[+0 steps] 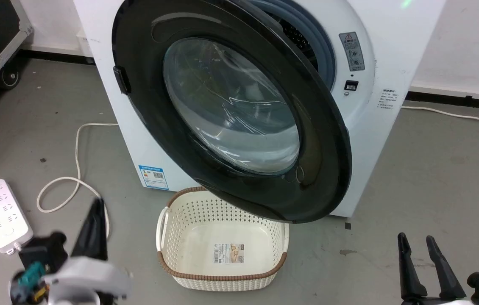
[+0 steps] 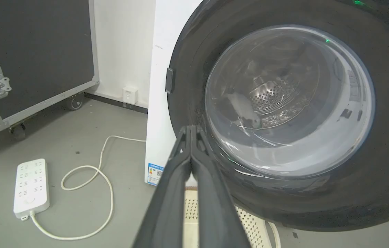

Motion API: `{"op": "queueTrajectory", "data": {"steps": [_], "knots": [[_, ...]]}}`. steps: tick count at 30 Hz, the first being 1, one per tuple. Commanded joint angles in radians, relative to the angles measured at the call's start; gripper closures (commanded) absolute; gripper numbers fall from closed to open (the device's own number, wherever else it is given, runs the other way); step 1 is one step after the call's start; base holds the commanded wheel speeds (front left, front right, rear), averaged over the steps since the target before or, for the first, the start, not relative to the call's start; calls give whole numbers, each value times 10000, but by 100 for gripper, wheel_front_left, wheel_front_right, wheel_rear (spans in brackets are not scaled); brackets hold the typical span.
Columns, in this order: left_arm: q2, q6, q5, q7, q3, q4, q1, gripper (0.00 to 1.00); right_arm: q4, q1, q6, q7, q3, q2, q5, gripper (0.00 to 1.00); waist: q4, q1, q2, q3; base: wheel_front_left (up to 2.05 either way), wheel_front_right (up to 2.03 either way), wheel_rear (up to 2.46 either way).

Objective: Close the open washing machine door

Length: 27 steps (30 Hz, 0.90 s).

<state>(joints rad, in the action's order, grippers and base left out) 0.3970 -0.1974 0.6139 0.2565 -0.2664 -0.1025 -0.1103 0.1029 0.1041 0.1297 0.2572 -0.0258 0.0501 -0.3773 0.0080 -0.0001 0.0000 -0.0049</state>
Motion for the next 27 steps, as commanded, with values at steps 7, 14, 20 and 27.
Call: {"op": "queueTrajectory", "data": {"steps": [7, 14, 20, 27], "knots": [[-601, 512, -21, 52, 481, 109, 1045, 0, 78, 171, 10, 45, 106, 1, 42, 0, 220, 1, 0, -91, 0, 0, 0], [-846, 680, -286, 52, 741, 177, 1125, 0, 91, 160, 10, 45, 3, 1, 233, 95, 316, 1, 0, -120, 0, 0, 0], [-967, 768, -482, 52, 877, 305, 1143, 0, -66, -563, 10, 45, 72, 1, 783, 100, 322, 1, 0, -73, 0, 0, 0], [-1059, 868, -665, 53, 885, 422, 1090, 0, 660, -1912, 10, -797, 1762, 1, 397, 100, 437, 1, 0, 146, 0, 0, 0]]}}
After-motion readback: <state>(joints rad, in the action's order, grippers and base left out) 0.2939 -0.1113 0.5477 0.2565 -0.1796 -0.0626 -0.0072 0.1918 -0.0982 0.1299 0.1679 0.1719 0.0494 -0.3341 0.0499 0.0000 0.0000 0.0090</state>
